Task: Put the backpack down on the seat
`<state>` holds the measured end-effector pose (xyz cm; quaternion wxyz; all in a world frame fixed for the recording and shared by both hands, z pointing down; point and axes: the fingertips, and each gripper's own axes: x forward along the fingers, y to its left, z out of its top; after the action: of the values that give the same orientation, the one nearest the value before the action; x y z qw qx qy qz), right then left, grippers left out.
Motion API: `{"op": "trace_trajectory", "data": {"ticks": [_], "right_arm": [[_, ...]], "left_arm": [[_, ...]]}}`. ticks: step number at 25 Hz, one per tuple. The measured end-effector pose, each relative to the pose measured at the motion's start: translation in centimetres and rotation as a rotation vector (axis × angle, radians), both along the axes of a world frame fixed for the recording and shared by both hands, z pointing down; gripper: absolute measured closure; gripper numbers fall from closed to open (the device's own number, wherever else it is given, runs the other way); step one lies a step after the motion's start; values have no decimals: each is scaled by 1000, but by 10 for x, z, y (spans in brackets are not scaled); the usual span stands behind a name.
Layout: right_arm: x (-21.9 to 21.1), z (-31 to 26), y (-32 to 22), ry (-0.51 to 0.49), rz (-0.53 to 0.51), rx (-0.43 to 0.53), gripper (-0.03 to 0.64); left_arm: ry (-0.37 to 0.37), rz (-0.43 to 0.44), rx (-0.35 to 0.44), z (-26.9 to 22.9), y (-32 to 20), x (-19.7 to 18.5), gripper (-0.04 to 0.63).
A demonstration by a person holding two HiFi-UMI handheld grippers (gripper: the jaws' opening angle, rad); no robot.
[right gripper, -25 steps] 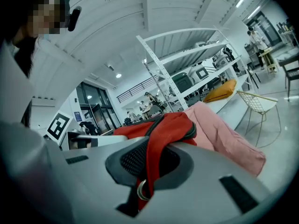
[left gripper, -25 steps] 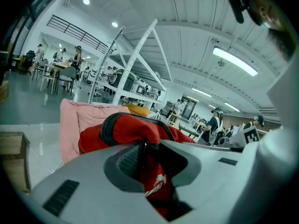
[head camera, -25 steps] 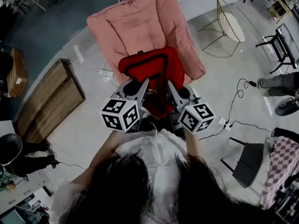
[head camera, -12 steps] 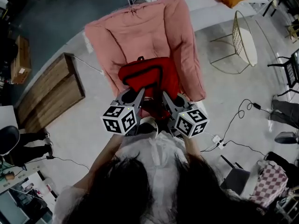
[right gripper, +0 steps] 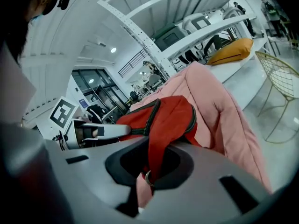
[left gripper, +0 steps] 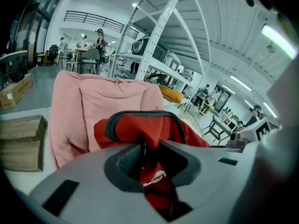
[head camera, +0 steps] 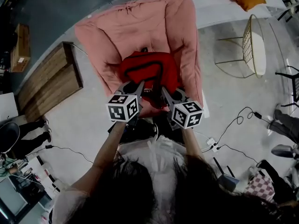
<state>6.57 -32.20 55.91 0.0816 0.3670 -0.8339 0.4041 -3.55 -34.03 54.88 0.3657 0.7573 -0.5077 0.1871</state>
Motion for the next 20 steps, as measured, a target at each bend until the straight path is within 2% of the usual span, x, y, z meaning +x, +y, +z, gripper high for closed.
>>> {"op": "trace_trajectory", "data": {"ticks": [4,8,11,15,20], "right_arm": [[7,38,-23,14,1,-73,577],[3,79,-48,41,24,-145,577],[6,108,-65,64,55,-194,577],[18,136,-81,44,82,-242,577],[20,170,-93,85,75,-268,577]], "left_arm": [[-57,-23,-60,37,-24,0,499],[-209,-60,-84,76,-41,-5,499],[-235,-100,-89,107,-54,-4,499],[-256,-20,-93,141,-74,7,499],[-230,0,-130,172,-89,1,498]]}}
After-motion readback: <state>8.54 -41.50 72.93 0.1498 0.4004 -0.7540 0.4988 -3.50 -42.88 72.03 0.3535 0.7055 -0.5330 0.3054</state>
